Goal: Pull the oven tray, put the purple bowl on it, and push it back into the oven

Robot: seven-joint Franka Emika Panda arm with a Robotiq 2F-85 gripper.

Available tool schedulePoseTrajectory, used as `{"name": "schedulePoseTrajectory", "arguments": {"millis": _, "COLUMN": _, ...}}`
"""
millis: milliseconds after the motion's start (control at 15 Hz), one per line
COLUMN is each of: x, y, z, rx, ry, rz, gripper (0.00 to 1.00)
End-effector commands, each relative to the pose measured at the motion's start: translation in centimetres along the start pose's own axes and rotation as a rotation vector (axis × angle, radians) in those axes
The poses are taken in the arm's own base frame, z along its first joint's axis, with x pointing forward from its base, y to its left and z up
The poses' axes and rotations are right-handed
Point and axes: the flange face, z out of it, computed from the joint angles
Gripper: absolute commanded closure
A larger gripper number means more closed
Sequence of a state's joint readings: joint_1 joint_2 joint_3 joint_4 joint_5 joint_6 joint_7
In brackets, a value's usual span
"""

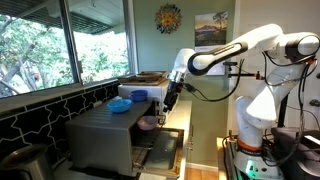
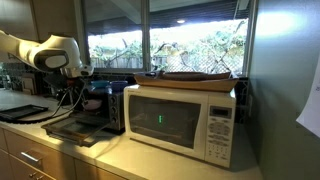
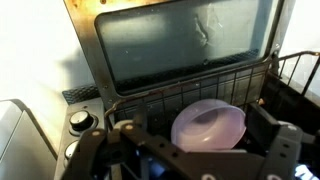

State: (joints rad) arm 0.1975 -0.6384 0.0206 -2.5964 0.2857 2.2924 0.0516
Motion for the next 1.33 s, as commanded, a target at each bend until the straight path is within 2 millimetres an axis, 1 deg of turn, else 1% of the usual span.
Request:
{"name": "schedulePoseTrajectory", "arguments": {"millis": 0, "x": -1.4, "y": 0.3, "z": 0.9, "rx": 0.025, "ry": -0.054, "rz": -0.090, "gripper": 0.00}}
{"name": "schedulePoseTrajectory", "arguments": {"millis": 533, "x": -2.6, "y": 0.6, "z": 4.1, "rx": 0.018, "ry": -0.045, "rz": -0.212, "gripper": 0.00}}
{"name": "schedulePoseTrajectory", "arguments": {"millis": 1067, "x": -2.1, "y": 1.0, "z": 6.7, "rx": -0.026, "ry": 0.095, "rz": -0.237, "gripper": 0.00}}
{"name": "schedulePoseTrajectory", "arguments": {"millis": 1133, "x": -2.0, "y": 1.0, "z": 7.1, "rx": -0.030, "ry": 0.110, "rz": -0.240, "gripper": 0.00}}
{"name": "schedulePoseTrajectory", "arguments": {"millis": 1200, "x": -1.3, "y": 0.9, "z": 7.3, "rx": -0.033, "ry": 0.114, "rz": -0.242, "gripper": 0.00}}
{"name": "schedulePoseTrajectory", "arguments": {"millis": 1267, "x": -1.3, "y": 0.9, "z": 7.6, "rx": -0.037, "ry": 0.118, "rz": -0.245, "gripper": 0.00}}
